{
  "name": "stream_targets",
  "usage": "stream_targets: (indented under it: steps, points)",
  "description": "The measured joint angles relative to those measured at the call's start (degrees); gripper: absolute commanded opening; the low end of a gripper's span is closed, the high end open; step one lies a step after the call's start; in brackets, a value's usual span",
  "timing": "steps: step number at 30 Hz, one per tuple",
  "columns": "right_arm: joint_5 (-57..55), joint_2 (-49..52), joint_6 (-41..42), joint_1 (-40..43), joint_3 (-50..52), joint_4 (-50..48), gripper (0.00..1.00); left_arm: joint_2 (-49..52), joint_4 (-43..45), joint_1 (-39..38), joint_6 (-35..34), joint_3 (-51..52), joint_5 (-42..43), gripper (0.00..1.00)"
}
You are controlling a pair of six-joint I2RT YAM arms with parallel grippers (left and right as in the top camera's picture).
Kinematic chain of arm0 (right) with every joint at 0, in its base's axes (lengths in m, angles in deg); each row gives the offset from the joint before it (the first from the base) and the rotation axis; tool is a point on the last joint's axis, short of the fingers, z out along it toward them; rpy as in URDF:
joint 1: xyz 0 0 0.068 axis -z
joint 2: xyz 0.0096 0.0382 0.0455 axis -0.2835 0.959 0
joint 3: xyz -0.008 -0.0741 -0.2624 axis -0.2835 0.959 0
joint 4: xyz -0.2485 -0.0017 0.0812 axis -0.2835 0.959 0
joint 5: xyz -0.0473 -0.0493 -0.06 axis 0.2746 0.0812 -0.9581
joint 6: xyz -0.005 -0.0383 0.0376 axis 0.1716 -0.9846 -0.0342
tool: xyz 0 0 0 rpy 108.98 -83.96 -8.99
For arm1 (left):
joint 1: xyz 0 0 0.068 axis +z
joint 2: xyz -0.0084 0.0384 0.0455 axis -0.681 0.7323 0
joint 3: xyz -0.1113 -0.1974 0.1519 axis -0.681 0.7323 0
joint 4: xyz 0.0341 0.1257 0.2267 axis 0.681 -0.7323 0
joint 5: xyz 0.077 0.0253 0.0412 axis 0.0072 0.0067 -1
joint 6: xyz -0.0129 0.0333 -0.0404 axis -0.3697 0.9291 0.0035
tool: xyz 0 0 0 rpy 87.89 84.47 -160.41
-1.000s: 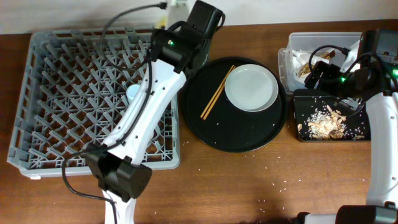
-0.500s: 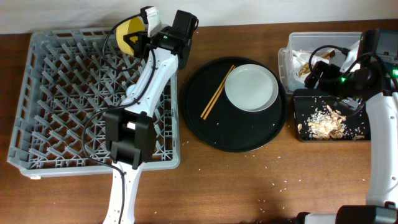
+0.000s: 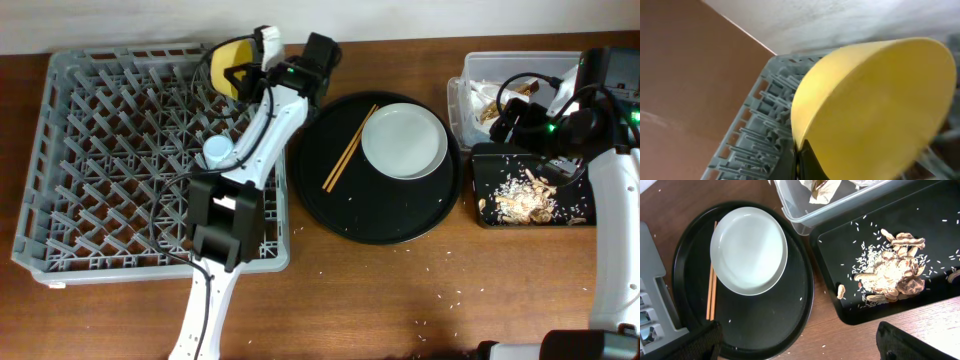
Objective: Sort waste into correct bins and load items into the dishwasher rack
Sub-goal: 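Carry the yellow bowl with left gripper and stand it in the rack, then grasp the white plate rim with the left gripper and lift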
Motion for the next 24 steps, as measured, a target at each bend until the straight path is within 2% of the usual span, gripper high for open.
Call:
stream_targets:
  steps: [1,2,5,9,10,13,16,17,19,22,24]
  points:
    - [0.0,0.0,0.0,0.0,0.0,0.0,0.98,0.0,-0.2,-0.5,0.0,0.0,0.9,0.24]
    - [0.0,0.0,0.0,0.0,0.0,0.0,0.99,0.0,-0.4,-0.7,0.0,0.0,1.8,0.55]
    - [0.0,0.0,0.0,0.0,0.0,0.0,0.98,0.1,-1.7,-1.6,1.2,0.0,4.9,0.58]
    - [0.0,0.0,0.0,0.0,0.0,0.0,0.98,0.1,-1.9,-3.9,7.5,-0.2,8.2,0.6]
    - [0.0,0.0,0.0,0.0,0.0,0.0,0.99,0.2,-5.0,-4.0,10.3,-2.1,13.6,0.65]
    - [0.0,0.0,0.0,0.0,0.0,0.0,0.98,1.0,-15.2,-3.8,12.7,-11.2,29.0,0.75]
    - [0.0,0.0,0.0,0.0,0.0,0.0,0.98,1.0,-22.8,-3.8,13.3,-20.0,47.6,0.74]
    - [0.0,0.0,0.0,0.0,0.0,0.0,0.98,0.9,-23.1,-3.7,13.4,-22.3,57.9,0.74]
    - [0.0,0.0,0.0,0.0,0.0,0.0,0.98,1.0,-22.1,-4.1,12.2,-22.1,69.7,0.73]
    - [0.0,0.0,0.0,0.0,0.0,0.0,0.98,1.2,-22.4,-5.5,7.7,-20.4,76.6,0.65]
    - [0.0,0.0,0.0,0.0,0.0,0.0,0.99,2.5,-23.2,-7.6,4.5,-19.8,78.0,0.64]
